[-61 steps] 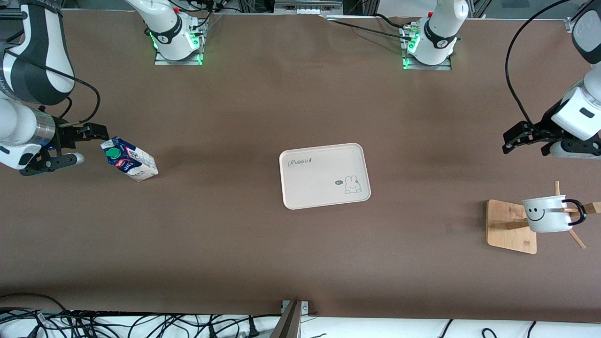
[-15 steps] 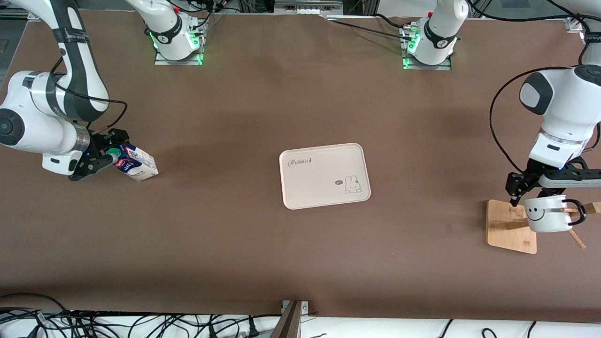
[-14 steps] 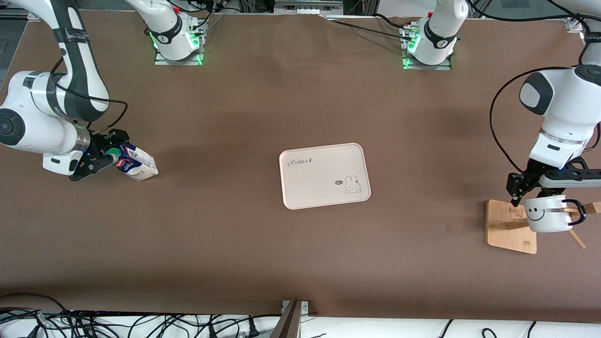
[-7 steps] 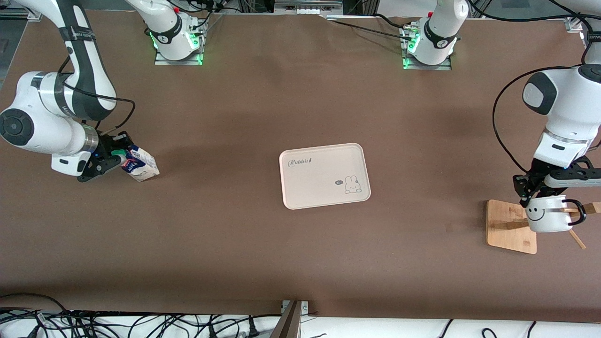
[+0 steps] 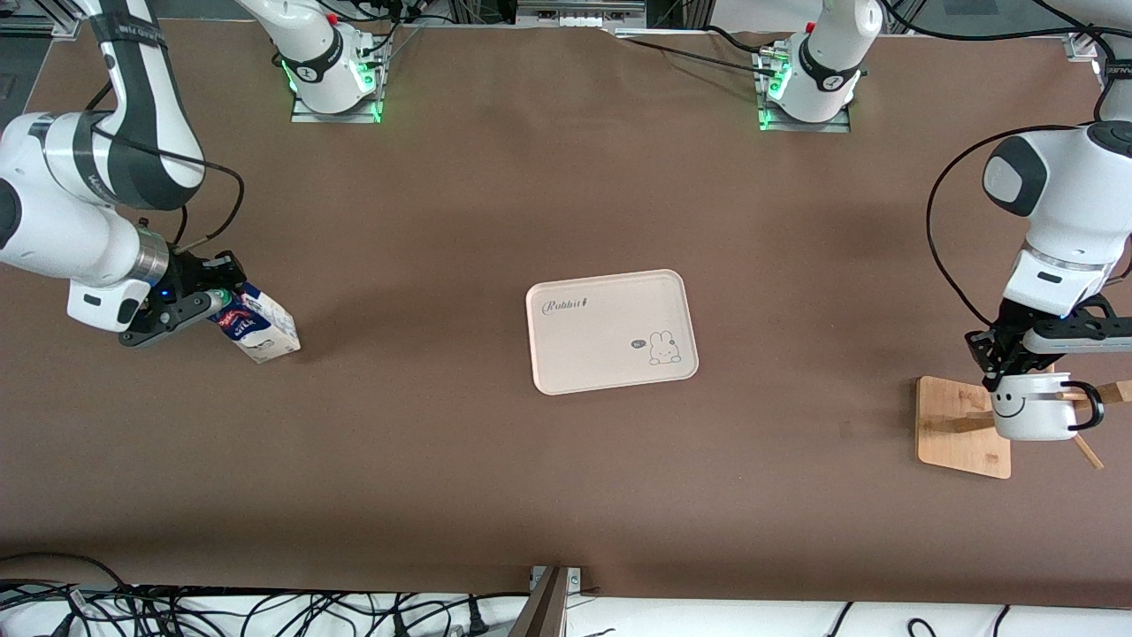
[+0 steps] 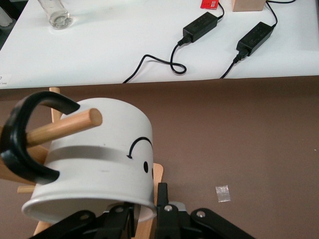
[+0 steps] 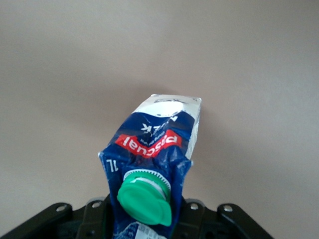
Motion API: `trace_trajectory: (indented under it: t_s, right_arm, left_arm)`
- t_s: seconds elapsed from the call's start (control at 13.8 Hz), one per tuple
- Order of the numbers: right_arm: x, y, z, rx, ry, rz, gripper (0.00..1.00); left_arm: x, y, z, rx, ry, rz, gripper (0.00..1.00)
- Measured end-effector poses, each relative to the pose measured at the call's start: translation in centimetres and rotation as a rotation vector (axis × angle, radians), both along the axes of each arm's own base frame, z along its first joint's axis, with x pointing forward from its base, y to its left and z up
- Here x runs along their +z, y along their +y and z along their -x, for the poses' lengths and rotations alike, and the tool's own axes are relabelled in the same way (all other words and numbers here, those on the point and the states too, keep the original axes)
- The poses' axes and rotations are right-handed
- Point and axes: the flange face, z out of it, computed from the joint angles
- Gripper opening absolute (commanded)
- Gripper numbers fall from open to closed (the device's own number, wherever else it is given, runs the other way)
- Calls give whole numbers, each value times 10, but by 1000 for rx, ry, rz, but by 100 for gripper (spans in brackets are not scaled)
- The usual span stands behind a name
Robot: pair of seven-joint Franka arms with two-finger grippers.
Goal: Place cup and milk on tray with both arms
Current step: 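Grasp the milk carton with the right gripper while the left gripper grasps the mug, then carry the milk carton with the right gripper toward the white tray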
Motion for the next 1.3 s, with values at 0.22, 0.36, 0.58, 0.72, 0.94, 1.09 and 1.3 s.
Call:
trace_trajectory:
  t_s: [0.22, 0.36, 0.58, 0.72, 0.94, 1.09, 1.3]
  right_arm:
    - [31, 46, -2, -75, -5, -73, 37]
    - [49, 86, -2, -140, -10, -75, 37]
    - [79, 149, 3, -218, -10, -66, 37]
    - [94, 191, 6, -266, -20, -67, 37]
    - [88, 254, 11, -315, -7, -58, 37]
    - [82, 297, 17, -344, 3, -51, 37]
    - [72, 356, 27, -400, 12, -45, 37]
  left_arm:
    - [4, -5, -2, -8, -8, 0, 11]
    - [8, -14, -3, -20, -16, 0, 8]
    - [18, -25, -3, -37, -32, 0, 4]
    - [22, -30, -3, -45, -38, 0, 2]
    - [26, -38, -3, -56, -43, 1, 0]
    - [30, -46, -3, -69, -50, 1, 0]
    - [39, -57, -2, -87, -61, 0, 0]
